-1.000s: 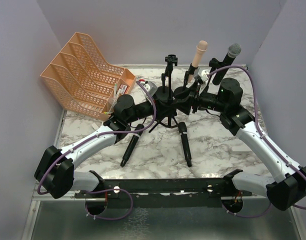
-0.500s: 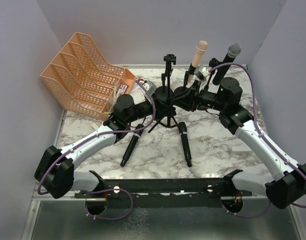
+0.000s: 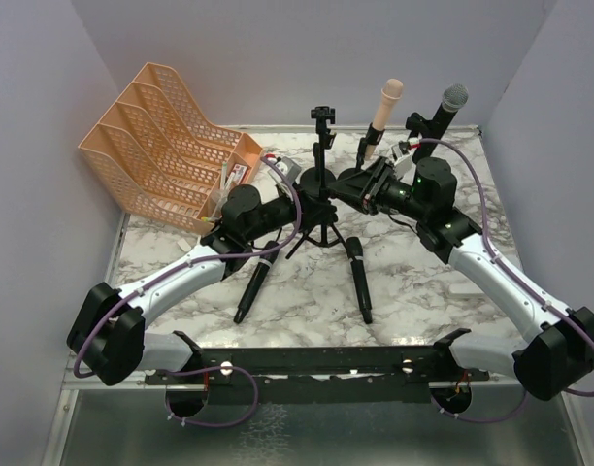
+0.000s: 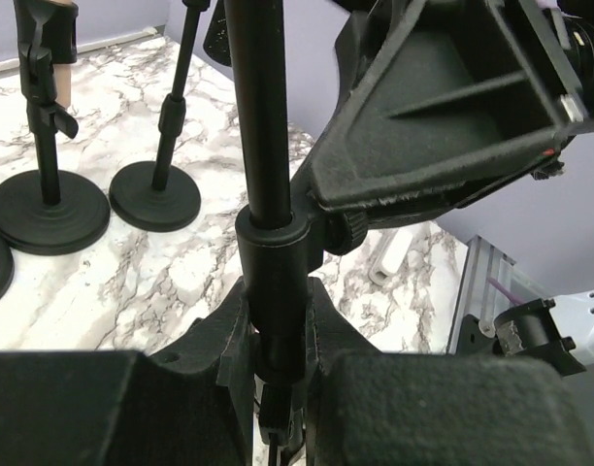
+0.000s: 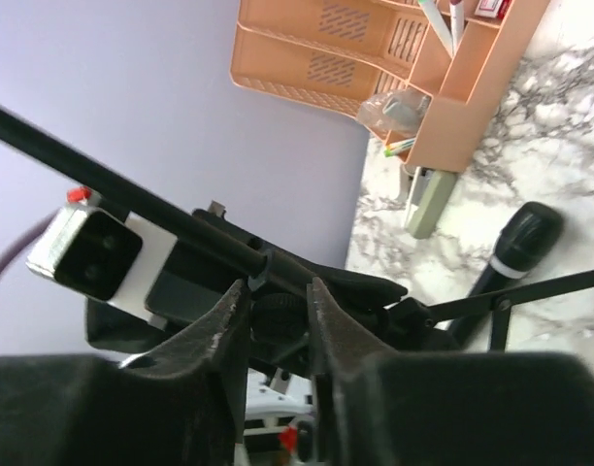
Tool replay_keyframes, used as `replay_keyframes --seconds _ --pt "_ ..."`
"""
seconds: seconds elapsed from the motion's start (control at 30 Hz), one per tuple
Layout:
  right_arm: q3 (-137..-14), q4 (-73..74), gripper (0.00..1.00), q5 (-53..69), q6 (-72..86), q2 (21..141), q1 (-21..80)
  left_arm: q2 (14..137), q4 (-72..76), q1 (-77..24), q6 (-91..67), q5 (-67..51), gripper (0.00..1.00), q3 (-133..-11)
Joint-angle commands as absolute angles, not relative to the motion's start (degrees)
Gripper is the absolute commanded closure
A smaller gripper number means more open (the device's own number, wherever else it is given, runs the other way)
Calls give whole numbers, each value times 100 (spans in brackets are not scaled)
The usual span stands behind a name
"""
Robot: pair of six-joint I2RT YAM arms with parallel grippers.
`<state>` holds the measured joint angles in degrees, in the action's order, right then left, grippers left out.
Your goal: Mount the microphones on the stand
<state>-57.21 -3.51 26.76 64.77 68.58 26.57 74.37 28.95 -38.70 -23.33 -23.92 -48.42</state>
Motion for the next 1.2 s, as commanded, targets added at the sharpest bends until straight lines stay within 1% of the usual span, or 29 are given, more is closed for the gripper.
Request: replay_keyframes --seconds 0.0,0.03,0.07,0.13,0.17,0.2,0.23,0.27,0.3,0.57,0.87,0.97,1.07,1.17 --pt "-5614 -681 57 2392 7673 6657 2674 7317 3366 -3950 -2241 -2223 100 -4813" --pt "-5616 -680 50 2322 7451 6588 2677 7299 3359 -3948 -2241 -2205 100 -4804" --pt "-5592 -658 47 2249 7202 6501 2675 7283 3353 -3948 -2241 -2176 100 -4792" --pt "-5542 -497 47 2045 6765 6350 2674 7256 3321 -3949 -2241 -2098 100 -4785" --pt "-5556 -305 49 1908 6624 6287 2673 7230 3302 -3950 -2234 -2045 100 -4784" --pt "-5568 -108 67 1810 6587 6252 2679 7218 3290 -3952 -2233 -2001 100 -4774" --pt "-5583 -21 81 1792 6576 6254 2667 7204 3275 -3953 -2232 -1968 100 -4773" --pt "-5621 171 94 1813 6596 6277 2665 7190 3270 -3950 -2232 -1935 100 -4765" --pt "-5639 269 99 1860 6671 6317 2665 7188 3261 -3952 -2232 -1912 100 -4764" --pt "-5689 219 99 2246 7149 6644 2665 7144 3252 -3955 -2252 -1923 100 -4746" --pt "-5672 413 99 2264 7808 6664 2666 7087 3243 -3953 -2237 -1909 100 -4735" --pt "-5735 796 99 2016 8107 6612 2669 7076 3235 -3955 -2232 -1892 100 -4722" --pt "-5964 1505 99 1697 8447 6652 2673 7062 3234 -3952 -2235 -1868 100 -4711" --pt "-6042 1811 99 1563 8847 6657 2669 7049 3234 -3954 -2232 -1845 100 -4690"
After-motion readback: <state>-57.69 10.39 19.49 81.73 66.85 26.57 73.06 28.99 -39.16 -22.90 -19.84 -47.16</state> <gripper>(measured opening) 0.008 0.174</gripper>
